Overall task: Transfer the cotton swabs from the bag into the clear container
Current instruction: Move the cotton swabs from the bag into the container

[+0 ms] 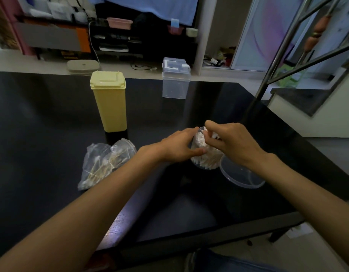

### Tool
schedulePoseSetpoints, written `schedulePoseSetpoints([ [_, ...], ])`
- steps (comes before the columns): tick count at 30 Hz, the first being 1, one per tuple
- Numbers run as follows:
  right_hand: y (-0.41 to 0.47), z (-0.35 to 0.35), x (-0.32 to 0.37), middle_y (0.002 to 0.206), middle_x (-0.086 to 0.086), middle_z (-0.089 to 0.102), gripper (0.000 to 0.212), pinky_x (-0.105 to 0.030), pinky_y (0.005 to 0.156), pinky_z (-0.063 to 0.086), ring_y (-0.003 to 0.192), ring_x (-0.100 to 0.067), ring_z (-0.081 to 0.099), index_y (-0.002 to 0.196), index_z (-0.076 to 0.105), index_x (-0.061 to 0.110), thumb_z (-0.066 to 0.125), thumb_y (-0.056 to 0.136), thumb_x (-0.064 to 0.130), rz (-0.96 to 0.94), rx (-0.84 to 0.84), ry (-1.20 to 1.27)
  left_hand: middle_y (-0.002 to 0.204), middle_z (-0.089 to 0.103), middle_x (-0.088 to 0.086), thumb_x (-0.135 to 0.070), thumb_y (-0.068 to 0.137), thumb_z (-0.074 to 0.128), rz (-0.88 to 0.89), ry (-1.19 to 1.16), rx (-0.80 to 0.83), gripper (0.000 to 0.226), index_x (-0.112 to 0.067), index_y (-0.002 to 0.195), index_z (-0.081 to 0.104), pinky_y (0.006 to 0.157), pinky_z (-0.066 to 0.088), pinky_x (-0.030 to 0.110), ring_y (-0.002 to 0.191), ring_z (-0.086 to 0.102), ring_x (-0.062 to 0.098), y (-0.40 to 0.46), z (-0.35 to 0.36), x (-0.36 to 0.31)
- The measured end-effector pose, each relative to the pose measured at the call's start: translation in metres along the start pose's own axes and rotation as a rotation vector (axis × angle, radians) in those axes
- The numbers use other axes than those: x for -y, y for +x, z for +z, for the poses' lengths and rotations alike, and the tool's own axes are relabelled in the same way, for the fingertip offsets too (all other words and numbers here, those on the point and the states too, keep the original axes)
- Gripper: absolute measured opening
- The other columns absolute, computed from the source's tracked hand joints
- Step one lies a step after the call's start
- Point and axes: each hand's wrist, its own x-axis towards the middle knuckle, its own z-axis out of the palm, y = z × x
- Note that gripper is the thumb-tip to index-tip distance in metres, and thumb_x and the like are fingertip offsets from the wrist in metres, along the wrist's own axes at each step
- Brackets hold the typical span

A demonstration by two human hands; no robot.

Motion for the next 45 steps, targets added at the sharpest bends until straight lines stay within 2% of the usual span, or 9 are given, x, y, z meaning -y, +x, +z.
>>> schedulePoseSetpoints([
  [10,-0.010,0.004,-0.010,0.069,-0.006,0.062,0.022,-0.034,0.053,0.049,0.062,-0.020,0.061,0.086,0.042,0.019,0.041,0.094,0.040,0.218,0.155,0.165,0.157,0.020,0.003,-0.037,0.095,0.051,-0.080,-0.055,0.034,0.071,-0.013,0.151,0.014,0.115,0.021,0.032,0.141,0.025,0.020,0.001,0.001,0.000],
  [15,-0.007,0.010,-0.006,0.075,0.004,0.054,0.025,-0.026,0.055,0.043,0.063,-0.012,0.055,0.090,0.037,0.022,0.028,0.097,0.044,0.258,0.231,0.100,0.157,0.020,0.003,-0.035,0.096,0.049,-0.080,-0.079,0.045,0.069,-0.013,0.150,0.013,0.111,0.022,0.027,0.141,0.025,0.019,0.000,0.000,-0.003],
  [21,-0.018,0.010,-0.002,0.087,0.009,0.051,0.023,-0.031,0.084,0.034,0.081,-0.011,0.050,0.087,0.037,0.026,0.021,0.102,0.033,0.302,0.270,0.162,0.157,0.019,0.005,-0.035,0.095,0.049,-0.098,-0.101,0.054,0.071,-0.012,0.151,0.011,0.112,0.022,0.028,0.141,0.025,0.020,0.000,0.000,-0.005],
  [25,-0.014,0.012,-0.002,0.083,0.006,0.050,0.028,-0.030,0.078,0.031,0.080,-0.016,0.049,0.082,0.038,0.023,0.020,0.102,0.032,0.245,0.342,0.018,0.157,0.017,0.004,-0.036,0.095,0.049,-0.114,-0.109,0.066,0.072,-0.012,0.151,0.009,0.113,0.020,0.028,0.142,0.023,0.020,-0.001,0.001,-0.005],
  [29,-0.005,0.008,-0.004,0.091,0.006,0.049,0.023,-0.031,0.081,0.028,0.085,-0.013,0.044,0.088,0.039,0.022,0.022,0.101,0.031,0.261,0.484,0.052,0.157,0.018,0.004,-0.034,0.095,0.050,-0.129,-0.200,0.077,0.073,-0.013,0.150,0.009,0.108,0.021,0.022,0.141,0.023,0.017,-0.002,0.001,-0.006],
  [33,0.010,-0.006,-0.005,0.102,0.008,0.048,0.021,-0.032,0.096,0.029,0.100,-0.011,0.041,0.098,0.043,0.026,0.024,0.101,0.034,0.371,0.742,0.220,0.155,0.020,0.001,-0.026,0.095,0.052,-0.128,-0.288,0.107,0.071,-0.016,0.150,0.009,0.091,0.019,-0.001,0.137,0.023,0.006,-0.003,0.000,-0.005],
  [35,0.019,-0.016,-0.010,0.108,0.005,0.055,0.020,-0.035,0.100,0.038,0.105,-0.014,0.050,0.100,0.051,0.027,0.034,0.100,0.037,0.468,0.814,0.450,0.157,0.016,-0.002,-0.029,0.094,0.054,-0.141,-0.319,0.119,0.075,-0.022,0.151,0.006,0.098,0.018,0.007,0.141,0.019,0.008,-0.005,0.002,-0.001],
  [40,0.018,-0.046,-0.029,0.097,0.000,0.070,0.030,-0.022,0.076,0.053,0.082,-0.008,0.066,0.113,0.064,0.019,0.058,0.089,0.036,0.525,0.659,0.612,0.147,0.030,-0.012,-0.031,0.095,0.052,-0.119,-0.390,0.063,0.067,-0.025,0.150,0.015,0.112,0.026,0.025,0.136,0.029,0.007,-0.007,0.008,0.002],
  [45,-0.008,-0.039,-0.022,0.079,0.005,0.073,0.025,-0.014,0.062,0.052,0.070,-0.002,0.067,0.102,0.070,0.023,0.067,0.079,0.033,0.604,0.424,0.769,0.131,0.055,0.003,-0.028,0.097,0.047,-0.126,-0.495,-0.009,0.042,-0.016,0.137,0.042,0.097,0.048,0.031,0.117,0.055,0.015,-0.003,0.009,-0.010],
])
